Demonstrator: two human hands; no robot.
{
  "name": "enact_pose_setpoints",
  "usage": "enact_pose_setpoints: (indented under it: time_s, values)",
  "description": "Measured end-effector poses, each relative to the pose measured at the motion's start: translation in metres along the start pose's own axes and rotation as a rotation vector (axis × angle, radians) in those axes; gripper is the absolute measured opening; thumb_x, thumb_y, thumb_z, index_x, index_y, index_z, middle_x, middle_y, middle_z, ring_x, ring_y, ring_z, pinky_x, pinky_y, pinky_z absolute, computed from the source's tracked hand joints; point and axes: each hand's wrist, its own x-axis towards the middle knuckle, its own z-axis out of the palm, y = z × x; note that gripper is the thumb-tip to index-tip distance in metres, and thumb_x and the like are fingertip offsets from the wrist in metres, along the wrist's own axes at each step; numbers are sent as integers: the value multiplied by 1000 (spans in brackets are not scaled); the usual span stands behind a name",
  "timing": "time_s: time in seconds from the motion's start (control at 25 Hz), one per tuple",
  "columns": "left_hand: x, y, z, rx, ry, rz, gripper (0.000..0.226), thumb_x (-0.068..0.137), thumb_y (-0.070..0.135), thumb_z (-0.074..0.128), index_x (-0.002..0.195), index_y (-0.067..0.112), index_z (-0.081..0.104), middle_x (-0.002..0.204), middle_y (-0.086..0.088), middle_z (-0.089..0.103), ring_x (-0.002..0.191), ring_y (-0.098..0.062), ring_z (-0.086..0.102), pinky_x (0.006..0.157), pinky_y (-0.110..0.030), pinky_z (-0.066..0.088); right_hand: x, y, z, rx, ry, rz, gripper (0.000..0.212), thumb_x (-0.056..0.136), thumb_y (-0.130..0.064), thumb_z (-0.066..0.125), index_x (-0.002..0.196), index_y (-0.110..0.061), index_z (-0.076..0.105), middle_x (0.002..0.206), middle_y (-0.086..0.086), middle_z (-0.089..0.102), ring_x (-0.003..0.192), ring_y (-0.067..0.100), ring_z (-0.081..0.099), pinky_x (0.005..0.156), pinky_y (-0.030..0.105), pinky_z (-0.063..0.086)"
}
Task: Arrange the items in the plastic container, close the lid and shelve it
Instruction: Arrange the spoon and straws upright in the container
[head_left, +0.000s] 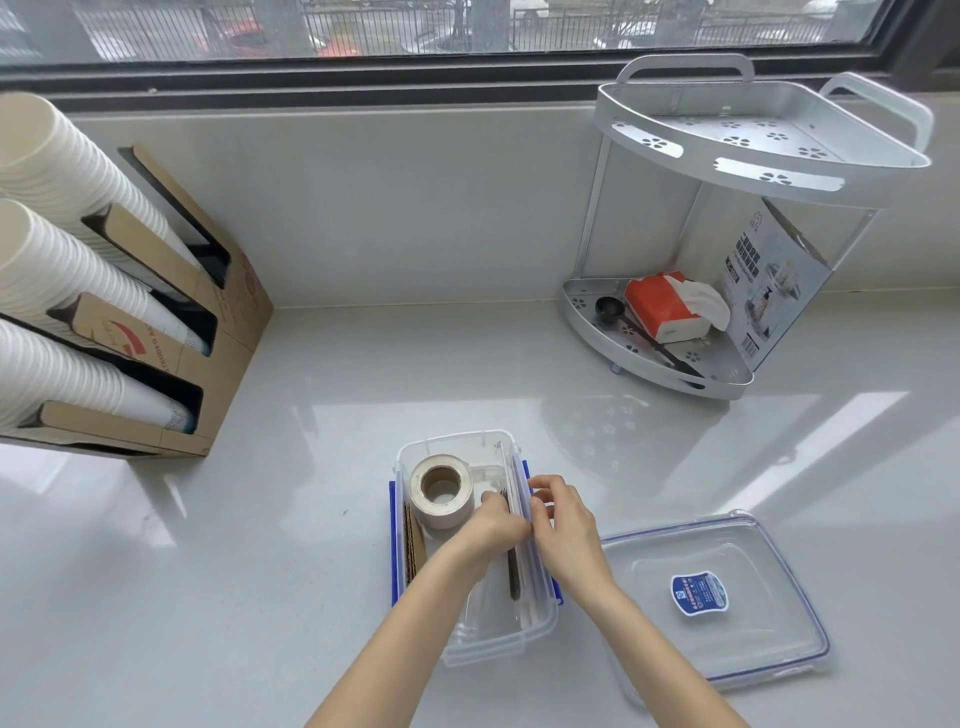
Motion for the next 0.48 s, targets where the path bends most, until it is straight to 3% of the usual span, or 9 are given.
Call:
enact_pose_setpoints:
  time_s: [0.08,0.2,0.36,0.48]
  values:
    - [-1,0,-1,8,-7,13,93,57,28,54,137,-4,20,132,-19,52,121,-27,52,89,-30,46,0,0,-1,1,-1,1,26,94,-12,38,116,-9,51,118,14,54,92,17,50,88,34,44]
    - [-1,1,-4,7,-4,41,66,79,17,49,136,-4,22,127,-17,53,117,-26,53,78,-24,42,0,1,-1,9,-6,3,25,93,-12,38,115,-9,51,118,14,55,90,15,49,87,33,43]
    - [-7,3,-13,-70,-25,105,45,82,3,37,126,0,40,102,-15,60,81,-18,57,63,-22,43,1,-1,-5,17,-27,8,26,93,-13,39,116,-11,52,119,13,56,91,15,49,83,27,42]
    - [-21,7,-21,-206,-15,180,35,83,-4,34,114,4,48,107,-18,61,89,-23,59,69,-28,48,-1,-5,-8,16,-20,3,27,94,-14,39,118,-11,52,120,11,55,92,14,49,80,22,38]
